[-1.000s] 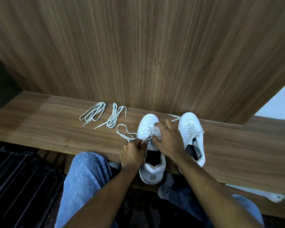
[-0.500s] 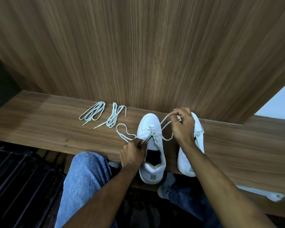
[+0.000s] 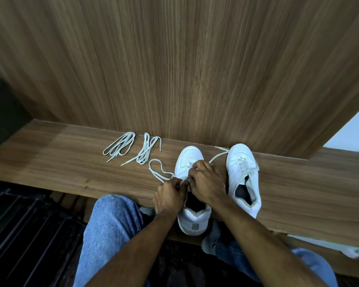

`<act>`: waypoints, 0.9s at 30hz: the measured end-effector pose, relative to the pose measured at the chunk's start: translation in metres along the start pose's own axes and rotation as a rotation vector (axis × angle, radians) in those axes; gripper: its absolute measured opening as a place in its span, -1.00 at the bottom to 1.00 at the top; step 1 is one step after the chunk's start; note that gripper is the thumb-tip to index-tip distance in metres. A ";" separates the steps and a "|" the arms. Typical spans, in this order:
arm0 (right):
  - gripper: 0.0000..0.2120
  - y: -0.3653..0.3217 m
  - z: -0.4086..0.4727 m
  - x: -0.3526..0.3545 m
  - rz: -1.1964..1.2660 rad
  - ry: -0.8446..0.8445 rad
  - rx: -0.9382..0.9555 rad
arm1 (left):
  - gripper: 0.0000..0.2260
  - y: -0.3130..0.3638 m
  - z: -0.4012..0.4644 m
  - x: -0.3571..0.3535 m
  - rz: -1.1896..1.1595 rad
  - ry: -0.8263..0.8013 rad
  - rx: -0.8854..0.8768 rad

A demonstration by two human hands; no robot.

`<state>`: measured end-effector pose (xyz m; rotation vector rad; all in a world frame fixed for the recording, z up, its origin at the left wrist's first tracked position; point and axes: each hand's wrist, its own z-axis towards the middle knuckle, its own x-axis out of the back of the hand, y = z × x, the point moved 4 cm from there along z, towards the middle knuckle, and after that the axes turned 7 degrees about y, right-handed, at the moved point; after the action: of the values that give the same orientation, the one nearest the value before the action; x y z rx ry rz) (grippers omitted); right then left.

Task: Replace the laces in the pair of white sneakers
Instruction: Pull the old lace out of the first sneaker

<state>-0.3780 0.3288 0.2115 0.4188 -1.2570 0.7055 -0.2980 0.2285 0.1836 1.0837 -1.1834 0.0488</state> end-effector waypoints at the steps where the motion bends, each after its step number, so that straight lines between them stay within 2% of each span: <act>1: -0.74 0.003 0.001 0.002 0.076 -0.010 -0.039 | -0.66 0.000 0.000 0.000 0.001 0.002 0.001; 3: -0.75 0.013 0.003 0.013 0.287 0.044 -0.159 | -0.68 0.000 -0.001 0.001 -0.004 0.015 -0.005; 7: -0.92 0.043 0.007 0.050 0.593 0.345 -0.457 | -0.70 0.002 -0.001 0.003 -0.016 0.030 -0.028; 11: -0.89 0.060 0.003 0.073 0.679 0.574 -0.610 | -0.69 0.003 -0.003 0.003 -0.030 0.035 -0.035; 14: -0.93 0.060 -0.005 0.070 0.701 0.656 -0.661 | -0.71 0.004 -0.003 0.004 -0.039 0.034 -0.021; 16: -0.82 0.054 -0.007 0.064 0.596 0.614 -0.572 | -0.71 0.005 -0.004 0.005 -0.035 0.033 -0.018; 18: -0.68 0.038 -0.005 0.051 0.453 0.479 -0.365 | -0.69 0.005 -0.004 0.005 -0.025 0.032 -0.024; 20: -0.68 0.019 -0.003 0.032 0.301 0.307 -0.153 | -0.67 0.004 -0.004 0.004 -0.015 0.037 -0.032; 22: -0.72 0.005 -0.004 0.012 0.098 0.143 -0.025 | -0.68 0.002 -0.003 0.003 -0.011 0.045 -0.034; 24: -0.76 0.000 -0.006 -0.001 -0.027 0.055 -0.005 | -0.69 0.001 -0.002 0.001 -0.018 0.047 -0.037; 27: -0.83 0.004 -0.005 -0.006 0.042 0.066 -0.059 | -0.66 0.000 -0.002 0.000 -0.040 0.049 -0.050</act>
<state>-0.3778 0.3335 0.2040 0.3191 -1.2245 0.7108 -0.2967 0.2298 0.1840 1.0568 -1.1133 0.0142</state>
